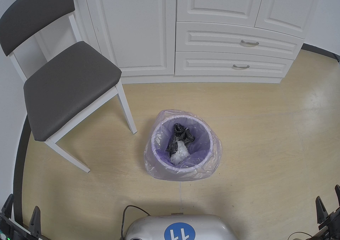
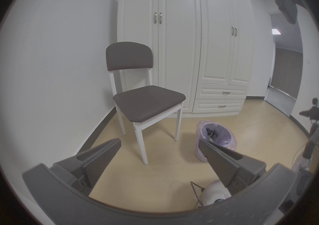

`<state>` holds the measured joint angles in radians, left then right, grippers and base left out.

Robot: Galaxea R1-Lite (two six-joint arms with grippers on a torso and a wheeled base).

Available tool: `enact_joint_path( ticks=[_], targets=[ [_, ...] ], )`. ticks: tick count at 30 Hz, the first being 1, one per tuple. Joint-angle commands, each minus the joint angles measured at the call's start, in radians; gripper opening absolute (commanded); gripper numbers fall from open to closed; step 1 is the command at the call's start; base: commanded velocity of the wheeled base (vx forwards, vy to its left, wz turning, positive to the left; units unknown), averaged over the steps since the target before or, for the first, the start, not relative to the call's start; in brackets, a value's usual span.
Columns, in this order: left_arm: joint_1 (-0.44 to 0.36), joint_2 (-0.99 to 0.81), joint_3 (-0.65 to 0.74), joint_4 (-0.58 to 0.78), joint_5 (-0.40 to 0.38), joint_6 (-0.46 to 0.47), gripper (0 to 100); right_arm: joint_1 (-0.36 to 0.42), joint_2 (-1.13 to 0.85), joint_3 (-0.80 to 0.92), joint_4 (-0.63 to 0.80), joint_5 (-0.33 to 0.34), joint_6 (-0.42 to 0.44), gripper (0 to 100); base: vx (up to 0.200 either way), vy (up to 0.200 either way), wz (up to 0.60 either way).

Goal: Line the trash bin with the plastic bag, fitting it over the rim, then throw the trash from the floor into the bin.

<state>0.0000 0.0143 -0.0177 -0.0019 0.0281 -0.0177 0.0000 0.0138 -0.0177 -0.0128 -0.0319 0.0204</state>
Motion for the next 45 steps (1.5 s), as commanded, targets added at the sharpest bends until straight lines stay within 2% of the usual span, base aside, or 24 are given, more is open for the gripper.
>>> enact_joint_path(
  ticks=[1,6,7,8,14,23,26,27,31,45],
  targets=[
    [0.000,-0.014,0.016,0.000,-0.036,0.061,100,-0.002,-0.014,0.018,0.000,0.001,-0.008,100,0.000,0.000,0.00],
    [0.000,-0.013,0.016,0.000,-0.034,0.036,100,0.002,-0.014,0.018,-0.001,0.003,0.001,100,0.000,0.000,0.00],
    [0.000,-0.011,0.016,-0.001,-0.004,-0.019,100,0.002,-0.014,0.018,-0.001,0.001,0.013,100,0.000,0.000,0.00],
    [0.000,-0.011,0.016,-0.001,0.001,-0.025,100,0.002,-0.014,0.018,-0.001,0.001,0.013,100,0.000,0.000,0.00],
    [-0.002,-0.013,0.018,0.002,-0.025,0.038,100,-0.002,-0.014,0.018,0.000,0.003,0.003,100,0.000,0.000,0.00],
    [0.000,-0.011,0.016,0.003,-0.031,0.035,100,0.002,-0.014,0.018,0.000,0.001,0.009,100,0.000,0.000,0.00],
    [0.000,-0.011,0.016,-0.001,-0.020,0.015,100,0.000,-0.014,0.018,0.000,0.001,0.007,100,0.000,0.000,0.00],
    [0.000,-0.011,0.016,-0.003,-0.011,-0.025,100,0.000,-0.014,0.018,-0.001,0.001,0.007,100,0.000,0.000,0.00],
    [0.000,-0.011,0.018,-0.001,-0.014,0.007,100,0.000,-0.014,0.018,-0.001,0.001,0.007,100,0.000,0.000,0.00],
    [0.000,-0.011,0.018,-0.001,-0.016,0.007,100,0.000,-0.014,0.018,-0.001,0.001,0.007,100,0.000,0.000,0.00]
  ],
)
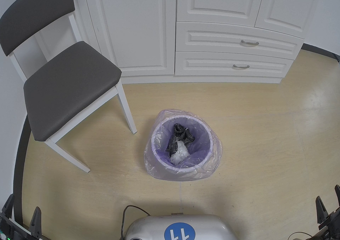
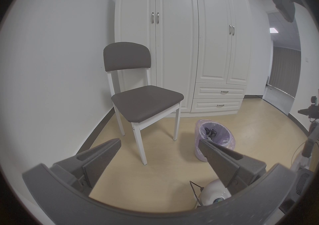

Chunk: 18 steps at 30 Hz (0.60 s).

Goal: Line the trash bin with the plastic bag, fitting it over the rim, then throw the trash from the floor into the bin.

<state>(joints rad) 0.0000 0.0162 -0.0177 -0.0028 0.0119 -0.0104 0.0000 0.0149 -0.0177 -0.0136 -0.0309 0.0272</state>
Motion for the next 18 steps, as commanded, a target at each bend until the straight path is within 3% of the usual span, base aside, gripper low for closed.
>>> enact_joint_path(
  ticks=[1,18],
  targets=[
    [0.000,-0.013,0.018,0.000,0.000,0.000,100,0.000,-0.015,0.018,0.000,0.000,0.000,100,0.000,0.000,0.00],
    [0.000,-0.013,0.018,0.000,0.000,0.000,100,0.000,-0.015,0.018,0.000,0.000,0.000,100,0.000,0.000,0.00]
  ],
)
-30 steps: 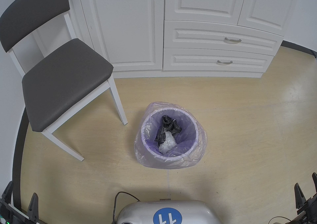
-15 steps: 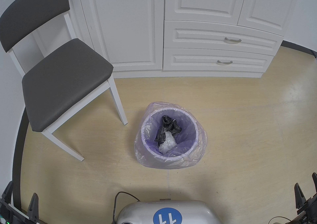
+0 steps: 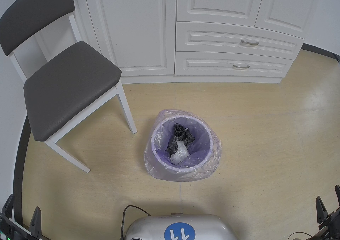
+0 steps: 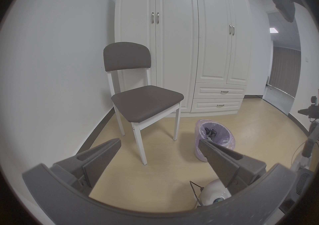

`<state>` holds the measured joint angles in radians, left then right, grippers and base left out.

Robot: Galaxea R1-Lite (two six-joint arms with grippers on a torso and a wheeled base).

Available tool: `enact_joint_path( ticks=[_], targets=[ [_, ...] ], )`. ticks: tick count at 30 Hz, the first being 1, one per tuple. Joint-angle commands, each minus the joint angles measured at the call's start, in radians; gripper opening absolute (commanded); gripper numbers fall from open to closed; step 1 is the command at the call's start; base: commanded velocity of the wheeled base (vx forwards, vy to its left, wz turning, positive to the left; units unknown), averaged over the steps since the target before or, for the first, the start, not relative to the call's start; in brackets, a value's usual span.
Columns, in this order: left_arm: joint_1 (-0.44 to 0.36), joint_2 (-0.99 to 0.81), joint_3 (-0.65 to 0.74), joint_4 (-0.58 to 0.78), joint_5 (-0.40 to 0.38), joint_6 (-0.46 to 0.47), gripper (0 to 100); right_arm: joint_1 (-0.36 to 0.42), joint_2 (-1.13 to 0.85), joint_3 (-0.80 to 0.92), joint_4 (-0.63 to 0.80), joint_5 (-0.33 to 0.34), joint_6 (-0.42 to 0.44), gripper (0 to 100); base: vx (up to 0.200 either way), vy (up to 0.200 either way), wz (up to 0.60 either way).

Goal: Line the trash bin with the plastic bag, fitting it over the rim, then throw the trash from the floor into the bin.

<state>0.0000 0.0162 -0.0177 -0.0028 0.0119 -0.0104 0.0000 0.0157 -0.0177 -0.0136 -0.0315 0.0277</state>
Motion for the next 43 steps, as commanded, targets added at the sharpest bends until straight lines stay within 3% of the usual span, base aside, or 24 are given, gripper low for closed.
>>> enact_joint_path(
  ticks=[1,43],
  targets=[
    [0.000,-0.013,0.018,0.000,0.000,0.000,100,0.000,-0.016,0.018,0.000,0.001,0.000,100,0.000,0.000,0.00],
    [0.000,-0.013,0.018,0.000,0.000,0.000,100,0.000,-0.016,0.018,0.000,0.001,0.000,100,0.000,0.000,0.00]
  ],
)
